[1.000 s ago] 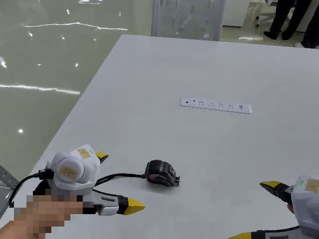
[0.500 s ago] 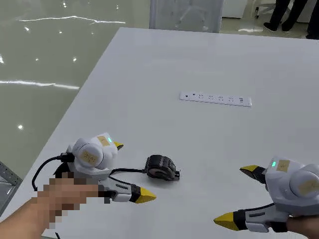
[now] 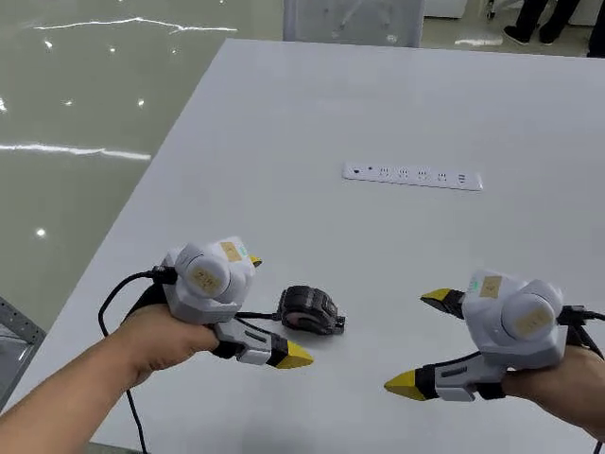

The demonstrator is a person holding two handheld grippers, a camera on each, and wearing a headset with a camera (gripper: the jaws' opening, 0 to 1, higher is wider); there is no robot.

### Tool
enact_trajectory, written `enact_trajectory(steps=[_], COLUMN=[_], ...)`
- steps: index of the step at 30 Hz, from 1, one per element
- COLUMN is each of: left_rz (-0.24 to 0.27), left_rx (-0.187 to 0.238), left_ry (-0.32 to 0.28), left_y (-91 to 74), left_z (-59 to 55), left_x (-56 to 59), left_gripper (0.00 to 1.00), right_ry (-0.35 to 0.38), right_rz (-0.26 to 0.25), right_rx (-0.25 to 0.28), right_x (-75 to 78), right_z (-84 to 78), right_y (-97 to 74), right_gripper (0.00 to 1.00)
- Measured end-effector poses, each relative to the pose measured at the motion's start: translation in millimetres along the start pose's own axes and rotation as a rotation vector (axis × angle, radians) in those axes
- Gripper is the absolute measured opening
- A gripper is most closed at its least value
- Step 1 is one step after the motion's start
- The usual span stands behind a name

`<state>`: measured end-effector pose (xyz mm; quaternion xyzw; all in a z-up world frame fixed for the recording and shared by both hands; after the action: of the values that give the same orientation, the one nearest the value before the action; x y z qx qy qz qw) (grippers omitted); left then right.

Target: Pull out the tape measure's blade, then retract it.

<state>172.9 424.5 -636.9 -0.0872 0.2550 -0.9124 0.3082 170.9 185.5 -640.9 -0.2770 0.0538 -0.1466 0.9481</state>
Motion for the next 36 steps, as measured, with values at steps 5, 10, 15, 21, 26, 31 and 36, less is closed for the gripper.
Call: enact_trajectory(steps=[5,10,15,21,26,31,36], left_rz=[-0.018,-0.046,-0.077,-0.096,-0.112,-0.124,-0.144], left_rx=[-0.016,-0.074,-0.126,-0.131,-0.132,-0.146,-0.178], left_ry=[0.029,0.145,0.239,0.248,0.243,0.253,0.305], left_y=[10.3,22.2,35.8,48.6,56.7,63.7,67.8], left_z=[-1.0,-3.4,-5.3,-5.2,-6.1,-10.7,-16.6], left_x=[-4.1,-8.7,-10.1,-15.3,-17.0,-19.1,-19.2], left_gripper=[0.92,0.88,0.85,0.82,0.75,0.72,0.69], right_ry=[-0.036,-0.064,-0.101,-0.113,-0.123,-0.133,-0.139], right_rz=[0.02,0.04,0.067,0.086,0.101,0.105,0.119], right_rx=[-0.021,-0.02,-0.034,-0.042,-0.05,-0.049,-0.045], right_x=[5.2,13.1,21.2,30.7,35.2,39.5,41.8], right_z=[-2.6,-5.6,-10.4,-16.3,-20.3,-22.4,-24.7], right_y=[15.6,31.4,46.7,62.4,73.5,82.8,94.8], right_gripper=[0.72,0.65,0.6,0.55,0.51,0.45,0.43])
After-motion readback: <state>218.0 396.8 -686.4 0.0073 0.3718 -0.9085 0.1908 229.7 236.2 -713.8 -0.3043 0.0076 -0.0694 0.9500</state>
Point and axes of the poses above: the centre of the closed fingertips' face, and the gripper's own axes: y roughly forward along the fingers, x roughly to its right, z roughly out of its top, the point moved 9 cm from there along -y, roughly backward along the fingers, and after that the axes turned 10 degrees about x, right-handed, at the moved point
